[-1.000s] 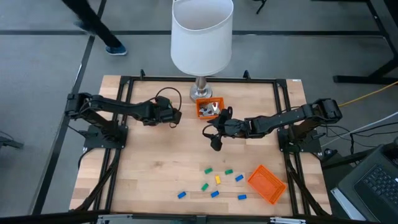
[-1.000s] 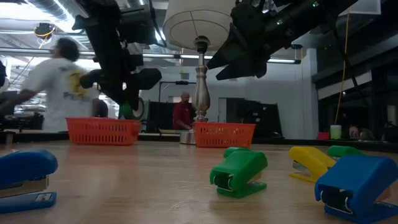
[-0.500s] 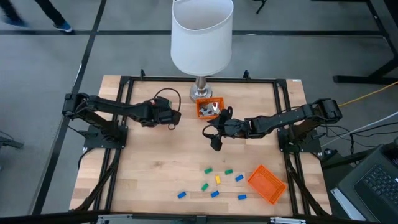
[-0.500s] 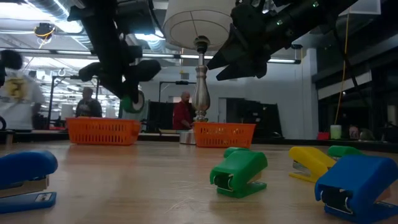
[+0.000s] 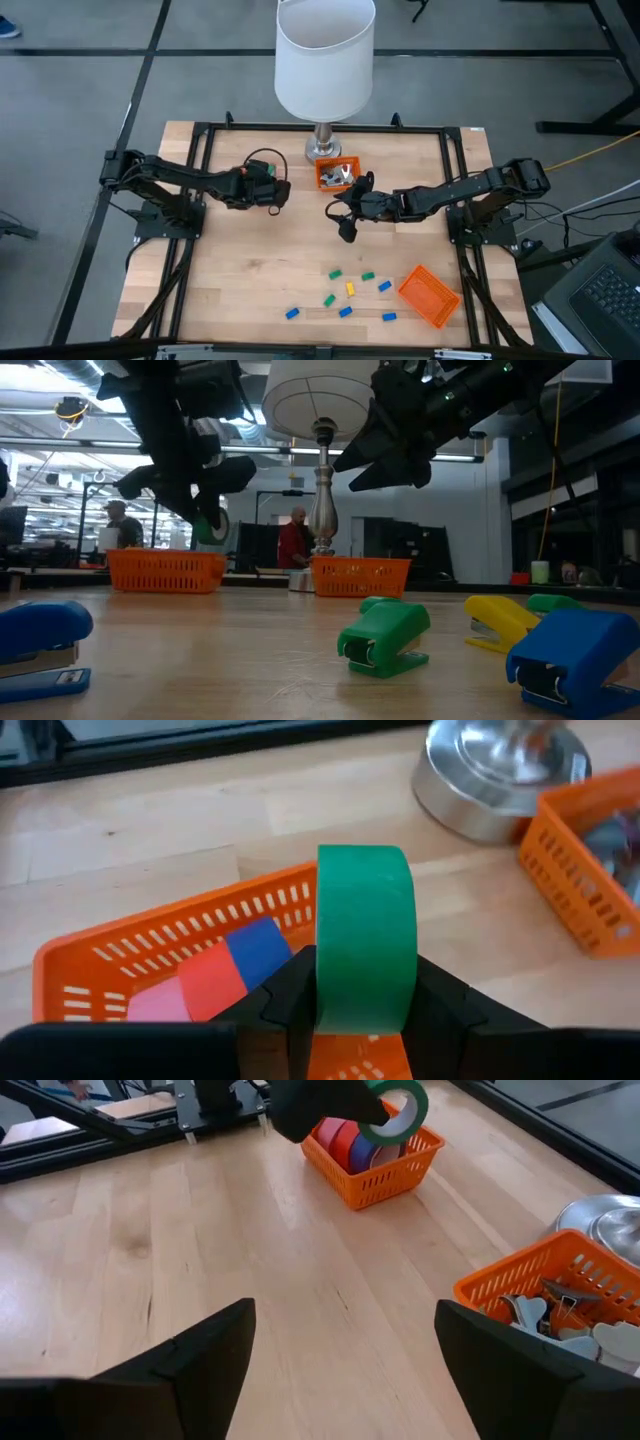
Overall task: Pick and place Stapler, Stapler remover, tape
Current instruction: Put the green tape into the top left orange bin, then move the orange bin to the middle right of the table
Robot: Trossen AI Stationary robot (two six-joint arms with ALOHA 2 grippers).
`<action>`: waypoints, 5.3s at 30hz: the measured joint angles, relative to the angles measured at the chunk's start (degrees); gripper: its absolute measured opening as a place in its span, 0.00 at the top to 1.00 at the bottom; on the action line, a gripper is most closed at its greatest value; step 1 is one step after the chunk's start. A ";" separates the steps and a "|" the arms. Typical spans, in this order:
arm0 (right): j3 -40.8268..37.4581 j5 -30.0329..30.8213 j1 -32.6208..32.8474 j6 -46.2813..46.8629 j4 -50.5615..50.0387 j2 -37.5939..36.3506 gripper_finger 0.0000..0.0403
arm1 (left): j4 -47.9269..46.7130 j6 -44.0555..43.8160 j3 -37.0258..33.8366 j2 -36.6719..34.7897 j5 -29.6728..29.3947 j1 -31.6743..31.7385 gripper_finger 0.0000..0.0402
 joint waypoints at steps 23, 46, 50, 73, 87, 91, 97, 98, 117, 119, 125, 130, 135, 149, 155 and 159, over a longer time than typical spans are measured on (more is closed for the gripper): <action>0.00 0.01 0.00 0.30 0.02 0.00 0.22 | -0.18 -7.04 -0.08 0.00 -1.65 -1.34 0.72; 0.00 0.03 -0.01 0.30 0.04 0.00 0.22 | 0.19 -12.31 -0.13 5.80 -1.60 0.06 0.68; 0.00 0.03 -0.01 0.30 0.04 0.00 0.22 | -0.10 -12.26 -0.13 5.53 0.25 0.71 0.66; 0.00 0.03 0.00 0.29 0.06 0.00 0.22 | 0.32 -2.04 -0.12 5.49 5.94 1.72 0.65; 0.00 0.03 -0.01 0.28 0.04 0.00 0.22 | -2.75 13.77 6.11 5.46 6.46 2.13 0.51; 0.00 0.03 -0.01 0.08 0.04 0.00 0.22 | -3.72 15.96 7.38 5.46 7.18 2.13 0.46; 0.00 0.03 -0.01 -0.32 -0.08 0.00 0.22 | -3.47 23.28 10.47 5.46 8.33 -0.23 0.45; 0.00 0.03 -0.01 -0.33 -0.31 0.00 0.22 | -3.11 25.11 11.01 5.46 8.35 -0.95 0.46; 0.02 -15.40 0.10 -7.30 -9.91 -0.02 0.22 | 5.19 53.08 13.65 5.42 19.08 -15.95 0.46; 0.02 -17.83 0.18 -7.50 -11.68 -0.02 0.22 | 4.92 53.06 13.65 5.42 19.05 -16.36 0.46; 0.02 -30.70 1.69 -8.45 -19.47 -0.20 0.22 | 4.78 53.02 13.65 5.42 18.54 -16.25 0.46; 0.12 -34.74 5.35 -3.39 -27.00 -1.21 0.29 | 4.82 52.91 13.65 5.42 16.02 -16.27 0.46; 3.13 -38.29 10.26 5.02 -38.69 -1.62 0.40 | 4.86 52.87 13.58 5.44 15.47 -16.27 0.46; 11.15 -47.72 25.94 34.25 -53.71 -1.68 0.97 | 4.96 52.85 13.54 5.44 15.33 -16.27 0.46; 7.25 -44.45 30.69 45.87 -53.93 -1.66 0.96 | 4.96 54.13 13.54 5.44 15.29 -16.27 0.46; 3.86 -42.20 31.33 51.22 -53.93 -1.66 0.99 | 4.96 55.27 13.54 5.44 15.18 -16.26 0.46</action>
